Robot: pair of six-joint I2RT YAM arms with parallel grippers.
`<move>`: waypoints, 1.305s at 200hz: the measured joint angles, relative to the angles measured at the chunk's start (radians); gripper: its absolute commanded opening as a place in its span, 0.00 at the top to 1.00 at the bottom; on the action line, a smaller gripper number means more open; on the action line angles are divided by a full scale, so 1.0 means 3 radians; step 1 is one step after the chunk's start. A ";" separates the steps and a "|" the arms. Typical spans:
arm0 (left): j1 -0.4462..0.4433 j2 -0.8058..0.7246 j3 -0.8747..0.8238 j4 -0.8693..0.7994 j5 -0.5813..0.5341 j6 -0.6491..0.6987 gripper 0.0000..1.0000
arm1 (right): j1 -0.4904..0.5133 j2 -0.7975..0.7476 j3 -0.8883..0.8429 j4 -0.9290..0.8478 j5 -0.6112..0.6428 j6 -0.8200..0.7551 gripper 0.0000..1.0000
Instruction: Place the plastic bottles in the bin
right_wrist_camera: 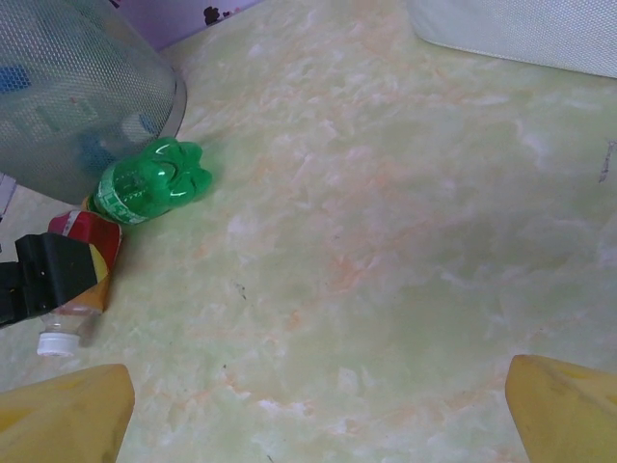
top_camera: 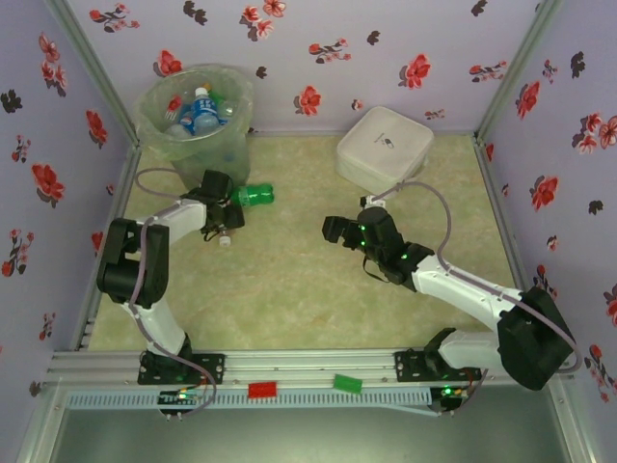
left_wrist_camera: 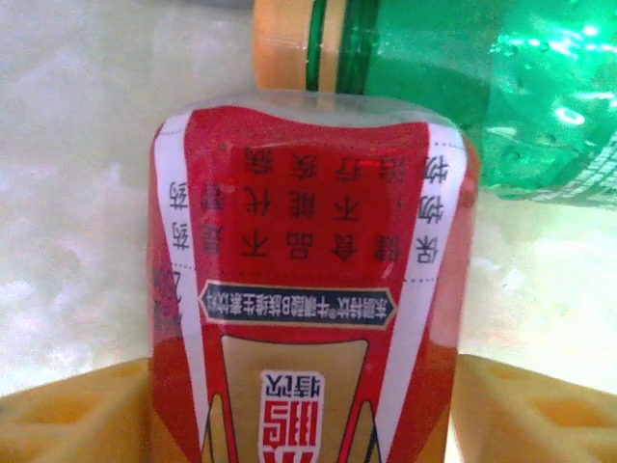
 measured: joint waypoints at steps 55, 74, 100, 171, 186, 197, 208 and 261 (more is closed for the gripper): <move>-0.0001 -0.0046 -0.0072 0.0086 -0.0023 0.0005 0.47 | 0.0000 -0.0003 0.0025 -0.0001 0.0000 0.0001 0.01; -0.0006 -0.0085 -0.0100 0.0086 -0.0024 0.0005 0.47 | 0.0000 -0.0010 0.0025 0.0003 -0.0001 0.0001 0.00; -0.0038 -0.0242 -0.0192 0.0084 -0.0025 0.0003 0.47 | 0.0000 -0.0008 0.0025 0.0064 -0.0003 0.0004 0.01; -0.0215 -0.1570 -0.0521 -0.0170 -0.0025 -0.0104 0.47 | 0.0000 0.0298 0.0025 0.0443 -0.0195 0.0043 0.00; -0.0234 -0.1912 -0.0502 -0.0233 -0.0023 -0.0131 0.47 | 0.0000 0.0351 0.0025 0.0509 -0.0234 0.0055 0.00; -0.0239 -0.2097 -0.0448 -0.0287 -0.0022 -0.0139 0.47 | 0.0000 0.0381 0.0025 0.0557 -0.0270 0.0056 0.00; -0.0240 -0.2207 -0.0334 -0.0346 -0.0022 -0.0137 0.46 | 0.0000 0.0404 0.0025 0.0591 -0.0292 0.0056 0.00; 0.0033 -0.2012 0.0632 -0.0469 0.0001 0.0060 0.46 | 0.0000 0.0409 -0.0014 0.0757 -0.0342 0.0071 0.00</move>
